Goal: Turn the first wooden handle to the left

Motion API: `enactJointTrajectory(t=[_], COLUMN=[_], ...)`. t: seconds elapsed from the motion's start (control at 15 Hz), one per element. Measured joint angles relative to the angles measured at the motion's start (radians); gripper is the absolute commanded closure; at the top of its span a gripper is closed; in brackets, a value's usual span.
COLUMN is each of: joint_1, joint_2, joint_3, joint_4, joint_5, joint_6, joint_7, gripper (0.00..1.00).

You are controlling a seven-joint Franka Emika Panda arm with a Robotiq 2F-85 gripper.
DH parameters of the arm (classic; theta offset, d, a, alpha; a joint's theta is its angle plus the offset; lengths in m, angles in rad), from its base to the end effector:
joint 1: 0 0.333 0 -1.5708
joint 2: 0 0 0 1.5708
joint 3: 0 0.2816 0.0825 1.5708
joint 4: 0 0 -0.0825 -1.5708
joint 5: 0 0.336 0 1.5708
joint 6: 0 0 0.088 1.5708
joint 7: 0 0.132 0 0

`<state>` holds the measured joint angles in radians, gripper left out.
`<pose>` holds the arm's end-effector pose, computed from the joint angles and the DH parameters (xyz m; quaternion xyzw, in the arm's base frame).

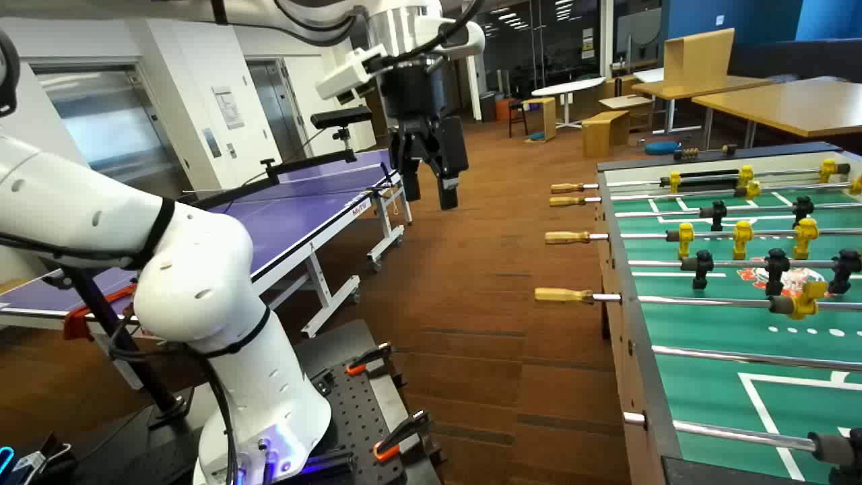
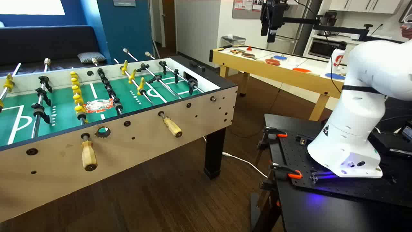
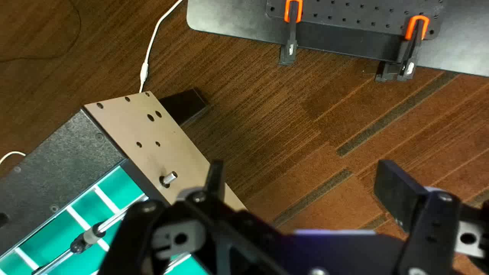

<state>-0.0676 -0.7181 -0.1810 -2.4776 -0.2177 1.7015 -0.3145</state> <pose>0.2892 -0.1040 0.4767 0.9956 0.0745 -0.0430 0.0383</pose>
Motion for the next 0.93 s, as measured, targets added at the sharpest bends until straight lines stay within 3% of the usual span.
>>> enactJointTrajectory(t=[0.93], joint_1=[0.003], joint_2=[0.002], joint_3=[0.012], joint_4=[-0.01], joint_5=[0.0], joint_6=[0.03], joint_7=[0.032], gripper=[0.0])
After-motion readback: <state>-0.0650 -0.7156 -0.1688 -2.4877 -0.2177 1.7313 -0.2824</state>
